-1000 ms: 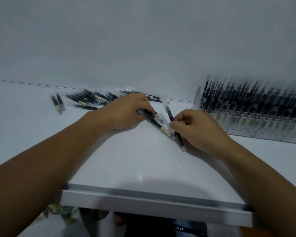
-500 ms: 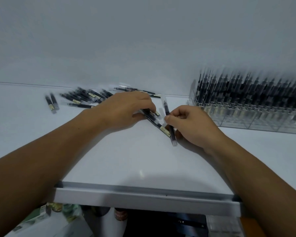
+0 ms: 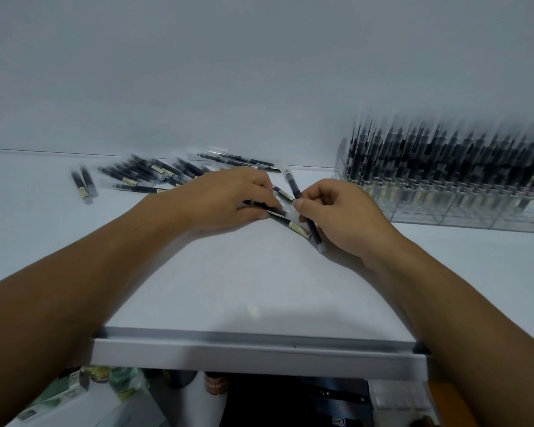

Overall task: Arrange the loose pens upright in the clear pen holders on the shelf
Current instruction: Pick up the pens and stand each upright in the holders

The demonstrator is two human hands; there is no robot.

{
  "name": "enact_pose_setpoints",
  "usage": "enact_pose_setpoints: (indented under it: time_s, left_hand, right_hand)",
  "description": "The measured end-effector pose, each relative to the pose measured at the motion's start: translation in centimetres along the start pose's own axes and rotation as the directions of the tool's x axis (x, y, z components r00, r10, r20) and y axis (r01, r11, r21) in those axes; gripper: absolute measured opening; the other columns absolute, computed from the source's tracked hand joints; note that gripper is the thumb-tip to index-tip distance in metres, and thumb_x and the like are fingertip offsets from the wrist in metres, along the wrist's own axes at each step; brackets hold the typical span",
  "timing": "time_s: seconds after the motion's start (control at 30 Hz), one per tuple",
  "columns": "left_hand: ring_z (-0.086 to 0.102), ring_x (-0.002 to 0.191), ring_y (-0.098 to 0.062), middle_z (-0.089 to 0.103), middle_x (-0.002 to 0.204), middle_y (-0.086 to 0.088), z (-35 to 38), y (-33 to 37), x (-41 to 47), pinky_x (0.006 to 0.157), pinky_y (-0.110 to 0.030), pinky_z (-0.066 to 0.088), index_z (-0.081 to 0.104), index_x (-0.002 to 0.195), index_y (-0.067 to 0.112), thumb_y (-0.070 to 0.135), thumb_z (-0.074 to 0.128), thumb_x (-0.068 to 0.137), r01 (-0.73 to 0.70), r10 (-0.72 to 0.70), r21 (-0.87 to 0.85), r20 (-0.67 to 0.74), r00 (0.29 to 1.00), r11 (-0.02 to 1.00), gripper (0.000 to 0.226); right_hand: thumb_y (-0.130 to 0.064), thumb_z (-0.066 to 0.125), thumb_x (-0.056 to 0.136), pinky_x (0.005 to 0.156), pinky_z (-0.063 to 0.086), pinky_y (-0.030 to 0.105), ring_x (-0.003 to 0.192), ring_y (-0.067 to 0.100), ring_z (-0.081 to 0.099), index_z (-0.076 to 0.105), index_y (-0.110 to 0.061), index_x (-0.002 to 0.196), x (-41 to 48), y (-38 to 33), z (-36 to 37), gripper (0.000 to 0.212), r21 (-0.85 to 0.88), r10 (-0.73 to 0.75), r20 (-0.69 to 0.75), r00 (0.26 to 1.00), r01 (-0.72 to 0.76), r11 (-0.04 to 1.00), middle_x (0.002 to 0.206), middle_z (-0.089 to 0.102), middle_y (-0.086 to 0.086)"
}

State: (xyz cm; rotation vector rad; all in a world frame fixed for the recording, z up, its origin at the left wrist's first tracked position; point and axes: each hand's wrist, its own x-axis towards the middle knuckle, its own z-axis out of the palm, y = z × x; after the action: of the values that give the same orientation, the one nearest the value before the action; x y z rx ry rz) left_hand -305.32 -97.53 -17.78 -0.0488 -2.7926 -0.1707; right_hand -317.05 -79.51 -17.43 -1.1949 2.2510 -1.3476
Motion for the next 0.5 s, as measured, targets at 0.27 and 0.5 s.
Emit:
enact_pose_setpoints:
  time_s: [0.27, 0.5]
  left_hand:
    - [0.06, 0.092, 0.003, 0.067, 0.098, 0.023, -0.3, 0.8, -0.5, 0.081, -0.034, 0.052, 0.067, 0.103, 0.039, 0.052, 0.058, 0.083, 0.055, -0.069, -0.097, -0.15, 0.986, 0.994, 0.026]
    - [0.069, 0.081, -0.001, 0.072, 0.087, 0.022, -0.8, 3.5, 1.0, 0.077, -0.015, 0.051, 0.07, 0.089, 0.037, 0.022, 0.075, 0.078, 0.035, -0.29, -0.613, -0.322, 0.901, 0.789, 0.019]
  right_hand:
    - [-0.024, 0.068, 0.09, 0.059, 0.047, 0.02, 0.06, -0.002, 0.059, 0.067, -0.02, 0.086, -0.5, -1.6, -2.9, 0.005, 0.105, -0.107, -0.099, 0.989, 0.117, 0.988, 0.081, 0.073, 0.0]
    - [-0.022, 0.067, 0.09, 0.053, 0.046, 0.015, 0.057, 0.001, 0.059, 0.067, -0.02, 0.087, -1.2, -1.7, -8.5, 0.004, 0.11, -0.151, -0.209, 0.966, 0.177, 0.978, 0.082, 0.072, 0.001]
